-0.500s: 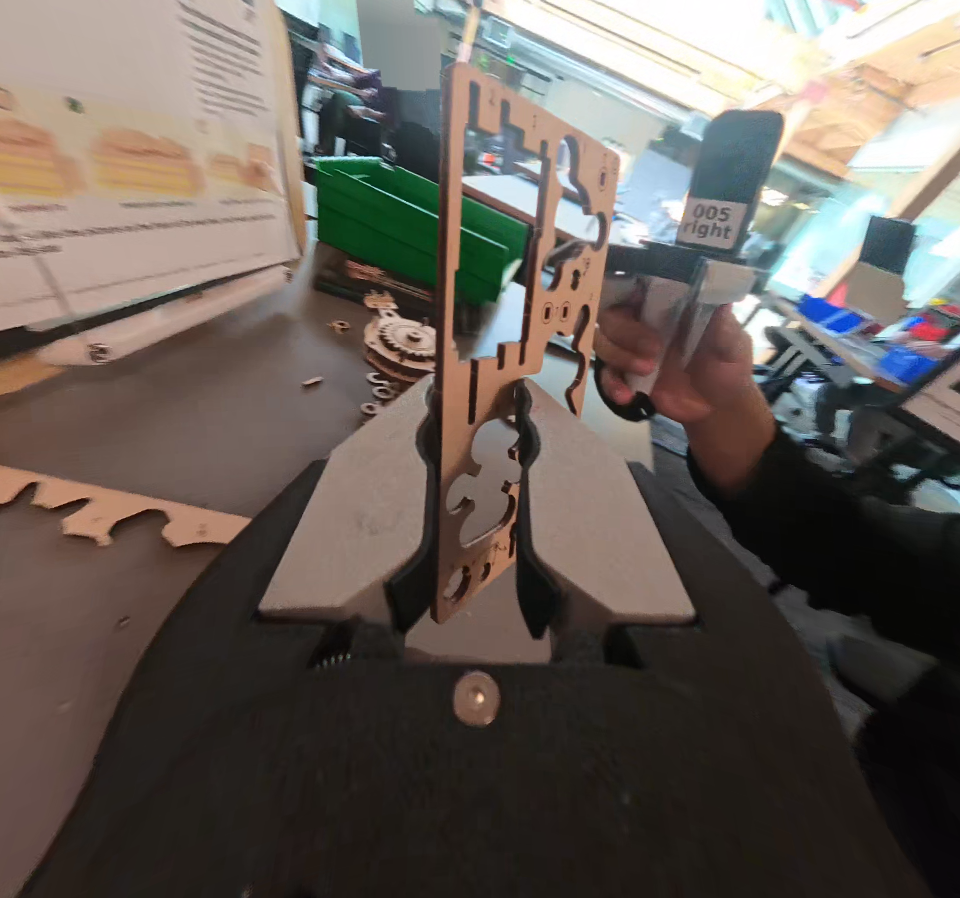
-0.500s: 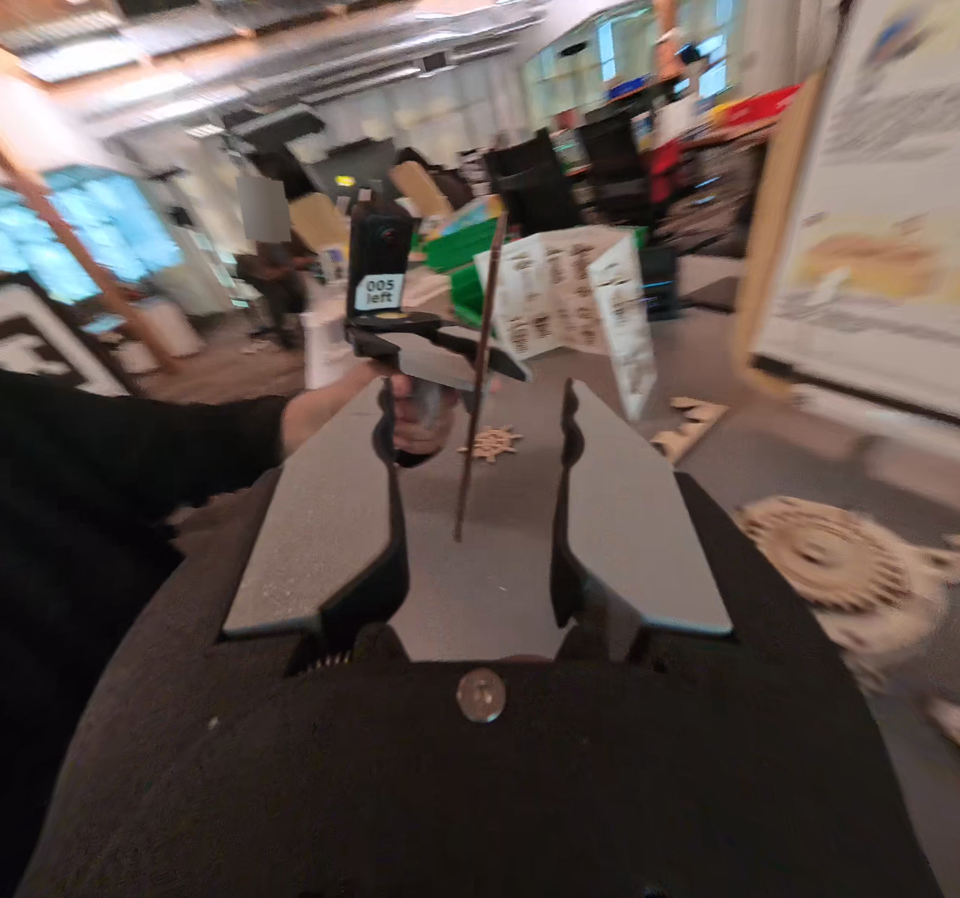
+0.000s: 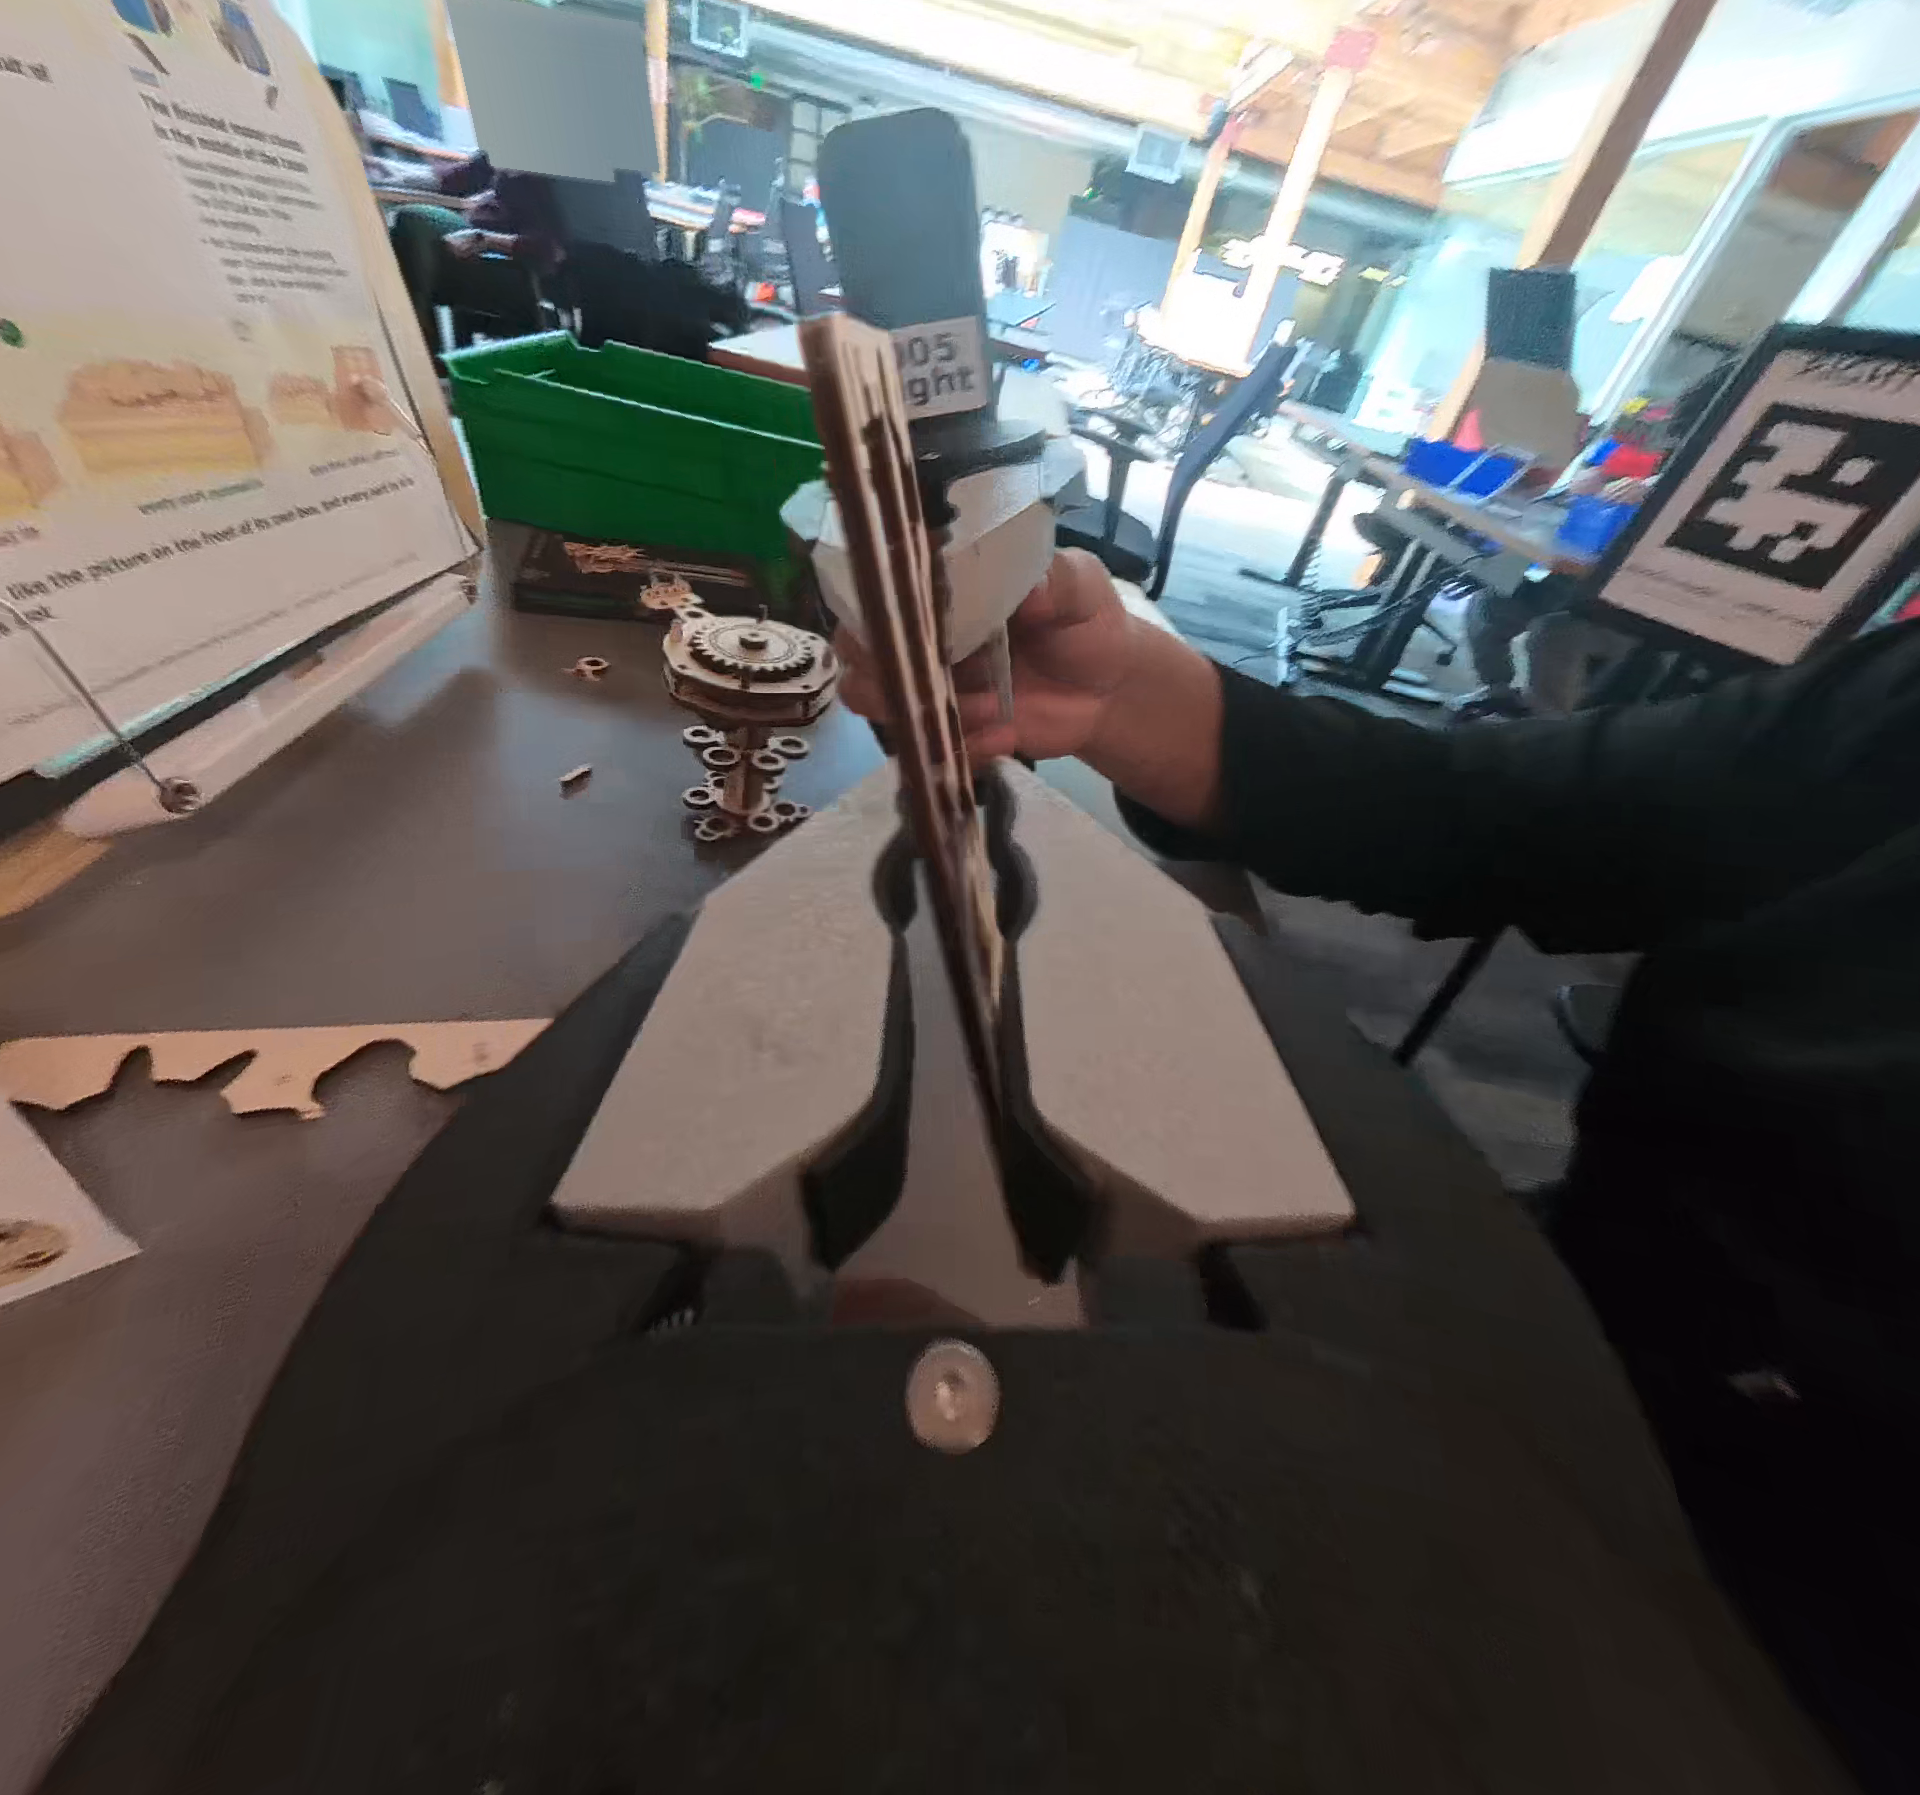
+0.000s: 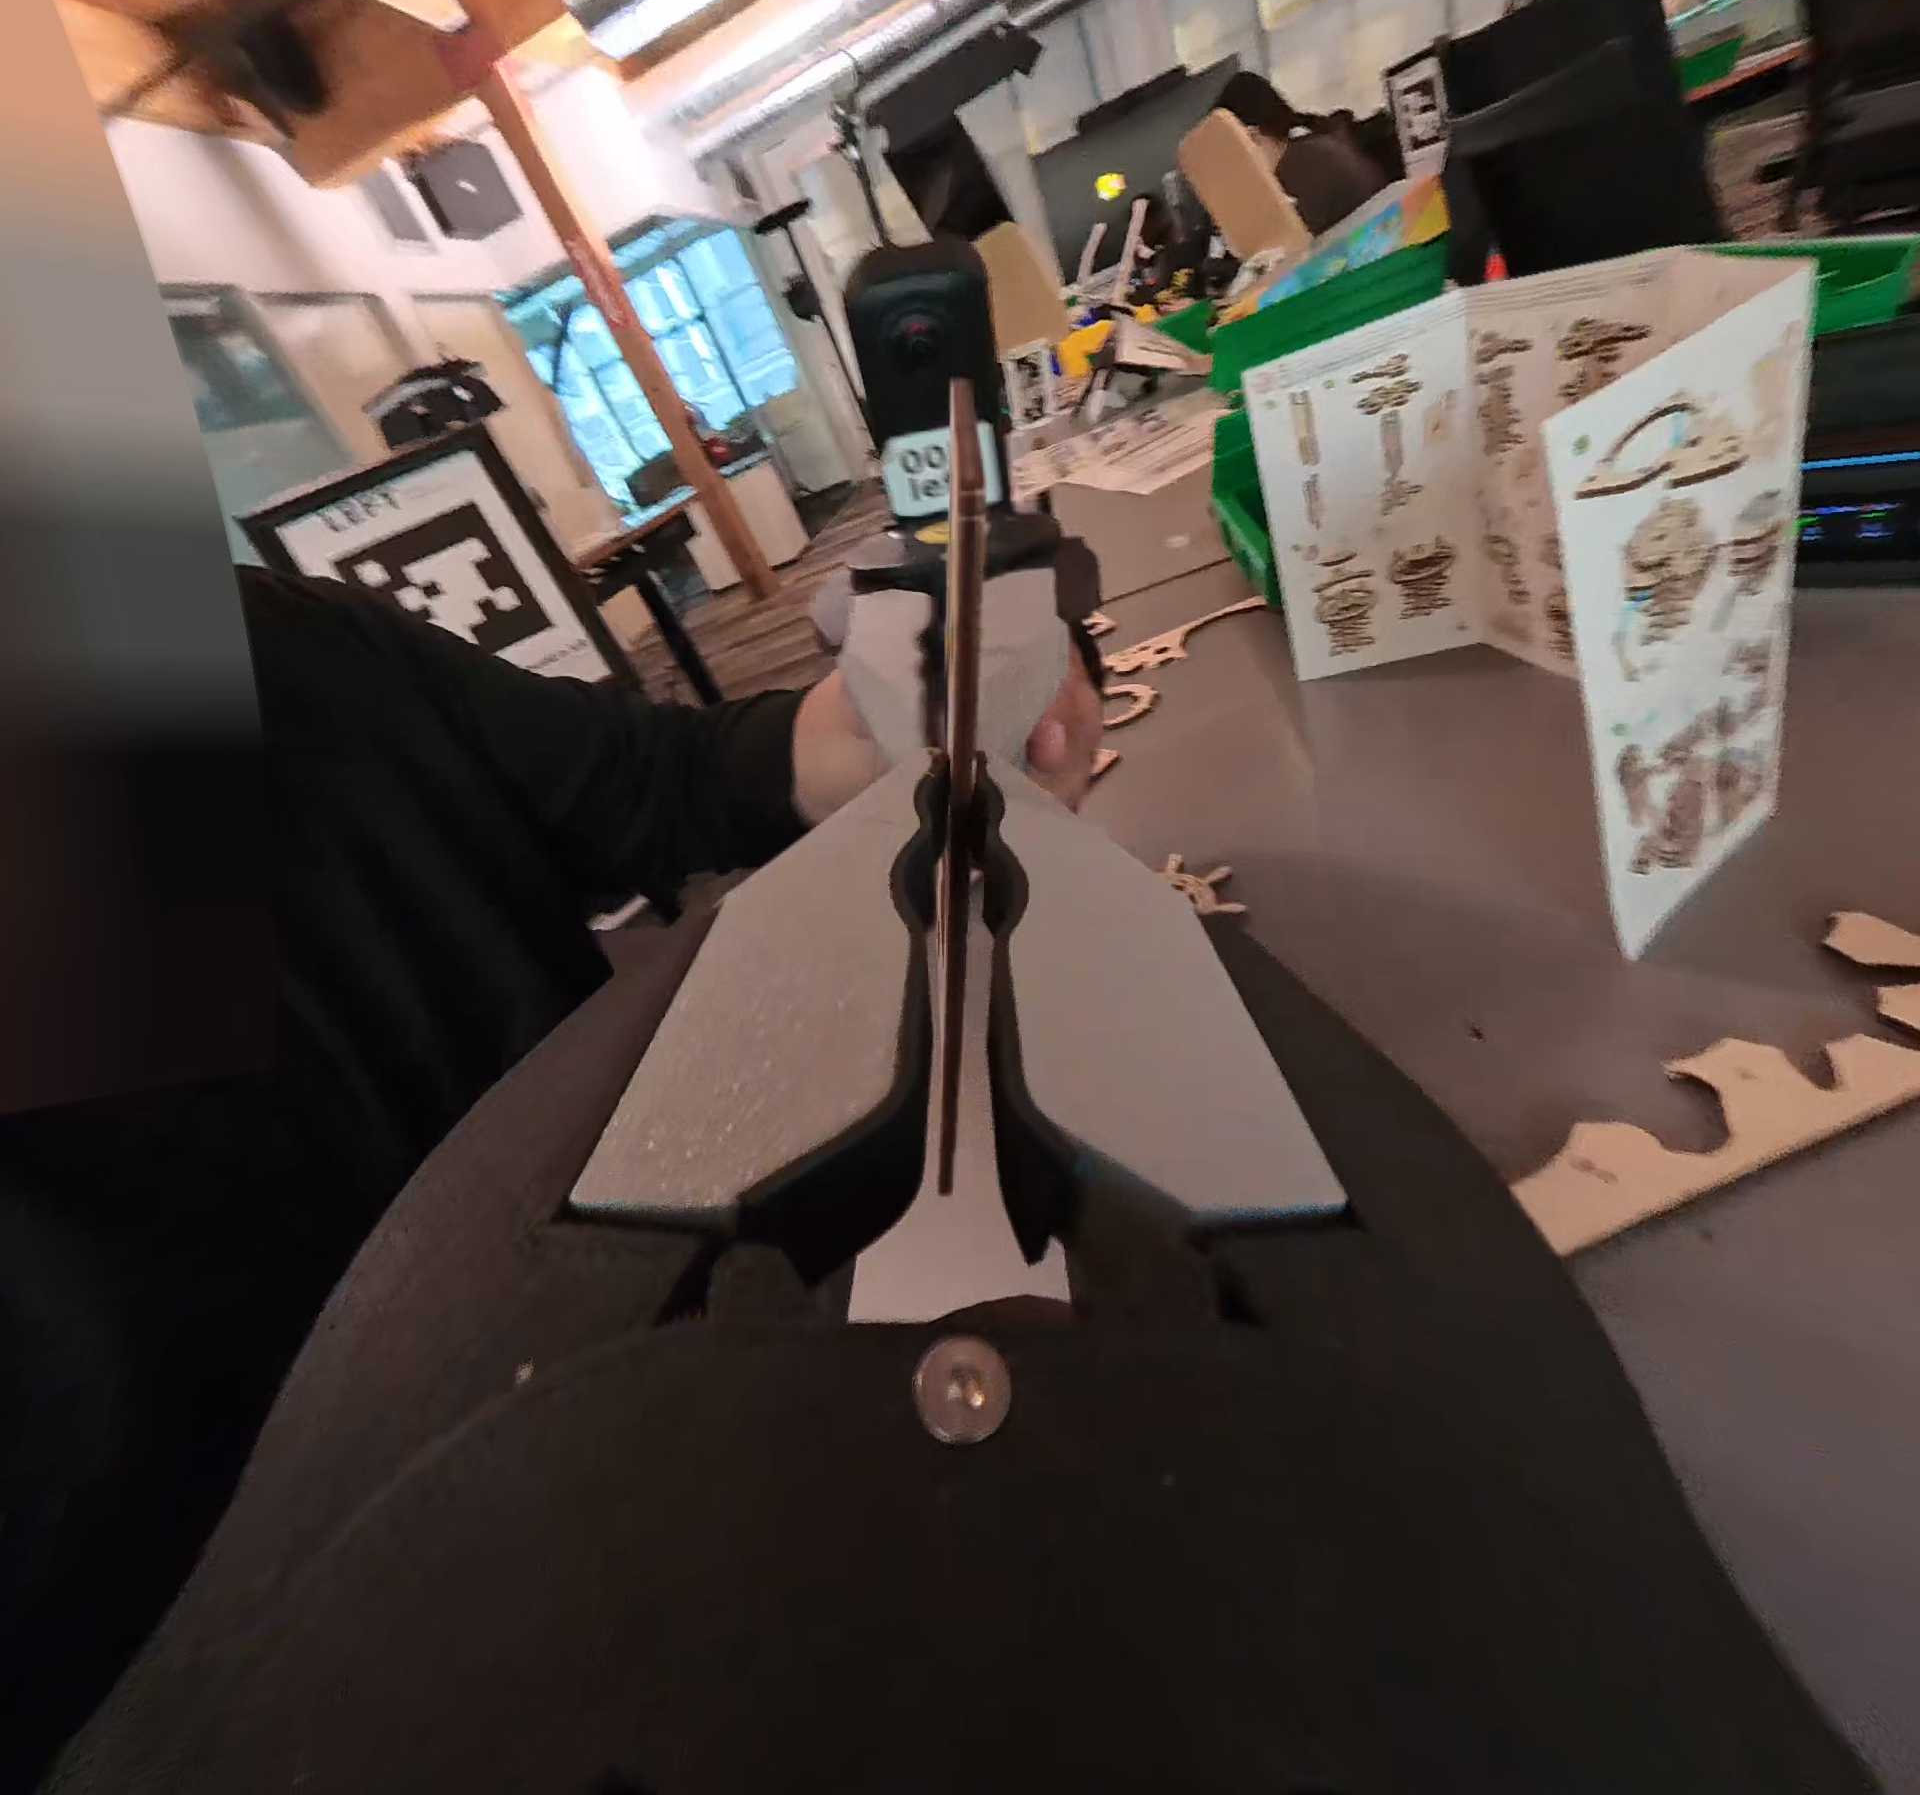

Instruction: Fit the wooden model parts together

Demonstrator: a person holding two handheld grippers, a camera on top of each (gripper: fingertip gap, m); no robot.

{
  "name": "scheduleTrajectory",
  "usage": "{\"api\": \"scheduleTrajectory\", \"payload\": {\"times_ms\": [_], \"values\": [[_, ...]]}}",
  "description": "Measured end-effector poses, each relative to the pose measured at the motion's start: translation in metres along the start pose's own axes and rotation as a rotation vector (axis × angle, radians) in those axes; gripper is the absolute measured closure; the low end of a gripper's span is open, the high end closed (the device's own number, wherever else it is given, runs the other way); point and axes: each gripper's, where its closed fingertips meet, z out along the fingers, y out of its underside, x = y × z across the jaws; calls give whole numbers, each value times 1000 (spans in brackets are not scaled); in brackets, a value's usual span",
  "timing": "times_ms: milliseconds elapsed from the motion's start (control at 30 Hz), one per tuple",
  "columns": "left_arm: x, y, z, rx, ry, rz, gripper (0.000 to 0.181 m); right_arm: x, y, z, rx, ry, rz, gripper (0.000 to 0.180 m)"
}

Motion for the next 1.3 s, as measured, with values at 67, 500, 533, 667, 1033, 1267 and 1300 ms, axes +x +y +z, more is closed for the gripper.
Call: {"api": "scheduleTrajectory", "payload": {"times_ms": [67, 500, 533, 667, 1033, 1267, 1300], "values": [[-3, 9, 0, -9, 34, -46, 178, 3, 0, 4, 27, -35, 35, 180], [-12, 25, 10, 0, -17, -125, 179, 14, 16, 4, 19, 34, 97, 180], [-12, 26, 11, -9, -24, -127, 179, 15, 17, 4, 15, 37, 98, 179], [-23, 27, 9, -11, -106, -125, 180, 26, 23, 3, -32, 157, 38, 160], [-28, 35, 12, -33, -167, -146, 180, 37, 32, 13, -82, 261, -35, 165], [-28, 35, 11, -41, -196, -119, 179, 36, 30, 14, -11, 182, 85, 169], [-29, 36, 11, -49, -207, -108, 179, 38, 31, 14, -11, 185, 90, 168]]}}
